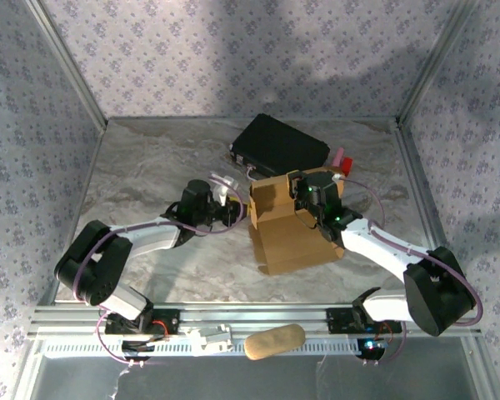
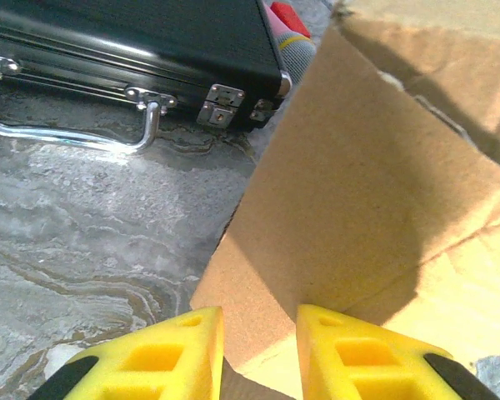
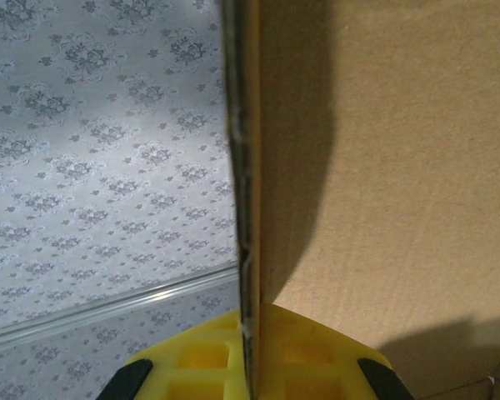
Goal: Fold the paper box
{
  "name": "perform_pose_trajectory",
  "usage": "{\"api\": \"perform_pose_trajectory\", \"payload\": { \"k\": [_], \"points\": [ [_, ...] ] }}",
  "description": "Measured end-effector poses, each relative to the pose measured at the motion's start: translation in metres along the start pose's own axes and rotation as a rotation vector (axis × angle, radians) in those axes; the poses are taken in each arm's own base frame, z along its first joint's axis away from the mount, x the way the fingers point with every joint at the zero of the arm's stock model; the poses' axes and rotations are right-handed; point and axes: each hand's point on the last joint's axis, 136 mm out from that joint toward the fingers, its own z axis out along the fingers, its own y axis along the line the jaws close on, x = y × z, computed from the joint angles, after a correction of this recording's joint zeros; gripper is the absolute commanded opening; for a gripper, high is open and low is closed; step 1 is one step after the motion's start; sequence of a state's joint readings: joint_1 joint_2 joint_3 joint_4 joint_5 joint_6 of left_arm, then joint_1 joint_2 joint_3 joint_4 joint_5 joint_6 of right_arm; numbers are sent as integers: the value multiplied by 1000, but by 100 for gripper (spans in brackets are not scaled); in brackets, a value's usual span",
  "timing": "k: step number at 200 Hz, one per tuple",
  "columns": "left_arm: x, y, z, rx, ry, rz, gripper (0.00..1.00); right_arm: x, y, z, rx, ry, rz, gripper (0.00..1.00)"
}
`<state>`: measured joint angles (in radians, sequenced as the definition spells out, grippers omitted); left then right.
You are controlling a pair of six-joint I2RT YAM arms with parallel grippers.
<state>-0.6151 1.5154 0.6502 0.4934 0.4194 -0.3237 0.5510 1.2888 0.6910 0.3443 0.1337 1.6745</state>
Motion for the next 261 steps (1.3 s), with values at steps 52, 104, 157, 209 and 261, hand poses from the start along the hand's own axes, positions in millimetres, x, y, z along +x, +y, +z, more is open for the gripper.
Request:
{"api": "perform_pose_trajectory", "payload": {
  "k": [52, 104, 157, 209, 261],
  "points": [
    [3, -6, 6, -15, 1, 46, 42, -1, -3, 0, 13, -3, -1, 0],
    [3, -12, 11, -17, -9, 77, 45, -3, -5, 0, 22, -8, -1, 0],
    [5, -16, 13, -22, -10, 96, 48, -3, -8, 0, 8, -11, -1, 0],
    [11, -21, 14, -26, -1, 111, 51, -8, -17, -16, -38, -56, 1, 0],
    [15, -28, 17, -14, 8, 120, 52, -18, -16, -30, -98, -92, 13, 0]
  ]
}}
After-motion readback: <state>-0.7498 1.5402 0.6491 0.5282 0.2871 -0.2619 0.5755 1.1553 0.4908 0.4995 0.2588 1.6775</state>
